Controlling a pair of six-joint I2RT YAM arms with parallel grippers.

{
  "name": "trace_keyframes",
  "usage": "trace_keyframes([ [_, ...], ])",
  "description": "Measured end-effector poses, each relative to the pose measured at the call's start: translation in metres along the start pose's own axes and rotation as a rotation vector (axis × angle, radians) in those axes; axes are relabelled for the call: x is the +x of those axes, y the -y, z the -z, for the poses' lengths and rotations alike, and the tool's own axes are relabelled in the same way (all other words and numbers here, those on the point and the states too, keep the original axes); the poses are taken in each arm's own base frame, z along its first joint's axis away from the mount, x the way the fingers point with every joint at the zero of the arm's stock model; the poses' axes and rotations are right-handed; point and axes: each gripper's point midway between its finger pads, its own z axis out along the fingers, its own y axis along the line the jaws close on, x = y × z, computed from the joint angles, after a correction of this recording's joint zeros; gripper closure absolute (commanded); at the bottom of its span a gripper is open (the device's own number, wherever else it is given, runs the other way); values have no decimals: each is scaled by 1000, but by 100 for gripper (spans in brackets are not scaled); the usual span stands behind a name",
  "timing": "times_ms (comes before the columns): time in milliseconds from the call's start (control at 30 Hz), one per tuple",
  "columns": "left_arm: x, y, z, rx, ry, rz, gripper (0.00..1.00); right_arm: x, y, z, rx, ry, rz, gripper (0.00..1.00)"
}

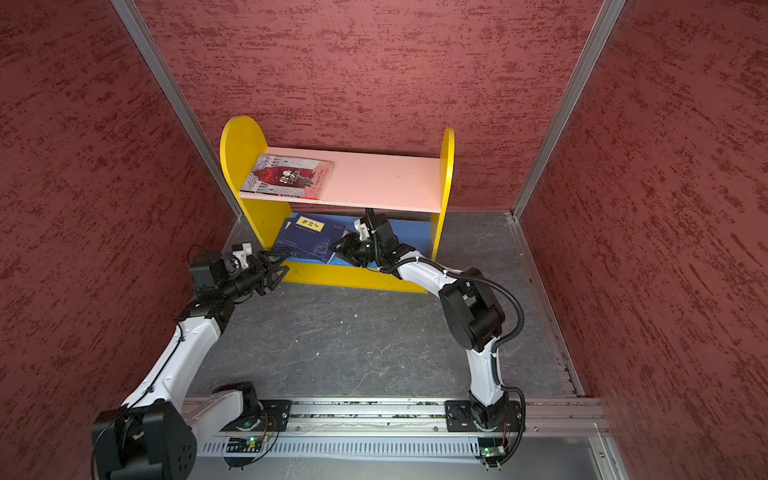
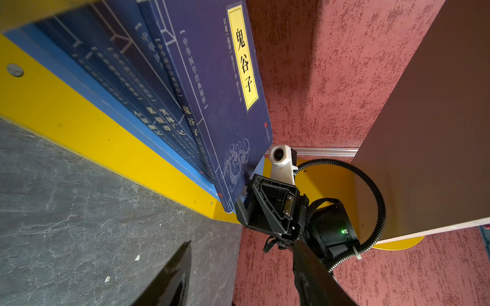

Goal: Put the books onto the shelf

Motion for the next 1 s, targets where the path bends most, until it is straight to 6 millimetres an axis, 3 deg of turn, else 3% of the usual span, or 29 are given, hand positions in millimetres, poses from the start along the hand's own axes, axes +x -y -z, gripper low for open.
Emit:
trace_keyframes([
  [200, 0, 1, 0, 4, -1, 4, 38, 1, -2, -1, -3, 3, -1, 56],
  [333, 1, 2, 0, 7, -7, 7, 39, 1, -2, -1, -3, 3, 0, 62],
  [667, 1, 1, 0, 8, -10, 11, 38, -7, -3, -6, 13, 1, 51, 89],
  [867, 2, 1, 1, 5, -13, 16, 38, -14, -8, 0, 55, -7, 149, 89],
  [1000, 2, 0, 1, 4, -13, 16, 38, -19, 1, 6, 81, -21, 182, 89],
])
